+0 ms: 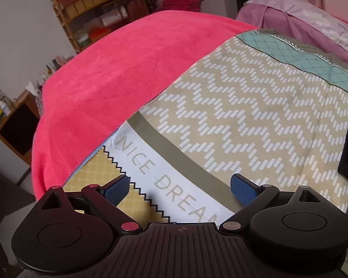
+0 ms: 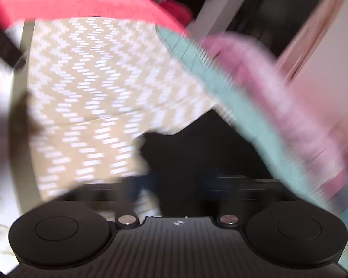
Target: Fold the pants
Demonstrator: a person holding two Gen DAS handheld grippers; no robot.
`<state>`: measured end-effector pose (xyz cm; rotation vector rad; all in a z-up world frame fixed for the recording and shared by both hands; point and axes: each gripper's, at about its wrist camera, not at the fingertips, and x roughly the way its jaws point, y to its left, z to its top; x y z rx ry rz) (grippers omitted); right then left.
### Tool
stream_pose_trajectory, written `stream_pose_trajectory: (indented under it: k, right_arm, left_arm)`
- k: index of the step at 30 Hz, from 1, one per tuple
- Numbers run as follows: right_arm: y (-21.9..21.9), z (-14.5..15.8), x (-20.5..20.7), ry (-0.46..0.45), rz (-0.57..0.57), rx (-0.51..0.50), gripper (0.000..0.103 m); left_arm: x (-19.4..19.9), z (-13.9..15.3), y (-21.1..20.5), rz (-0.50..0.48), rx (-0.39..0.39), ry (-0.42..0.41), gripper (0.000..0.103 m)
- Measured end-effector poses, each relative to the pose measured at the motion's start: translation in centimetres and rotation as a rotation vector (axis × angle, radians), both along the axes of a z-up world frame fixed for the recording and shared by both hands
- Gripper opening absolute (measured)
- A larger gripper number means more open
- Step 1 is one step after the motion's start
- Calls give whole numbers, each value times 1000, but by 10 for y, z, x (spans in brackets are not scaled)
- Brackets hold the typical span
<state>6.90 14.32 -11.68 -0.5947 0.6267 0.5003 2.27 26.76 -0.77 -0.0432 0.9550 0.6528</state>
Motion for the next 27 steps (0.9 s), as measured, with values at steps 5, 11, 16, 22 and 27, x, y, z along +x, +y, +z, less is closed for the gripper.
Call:
stream_pose_trajectory:
  k: [5, 11, 16, 22, 27]
  right_arm:
    - [-53, 54, 31, 151, -124, 304, 20]
    - [-143, 110, 45, 244, -240, 610, 20]
    - [-196, 126, 31, 216, -274, 681, 20]
    - [-315, 141, 3, 121, -461, 834, 18]
    - [-430, 101, -47, 52, -753, 881, 19]
  left_arm:
    - [-7, 2, -44, -138, -65, -72, 103]
    - [12, 3, -155, -469, -236, -146, 103]
    - [45, -17, -245, -649, -321, -116, 103]
    - [76, -29, -269, -685, -412, -59, 103]
    - [57, 0, -290, -955, -487, -88, 103]
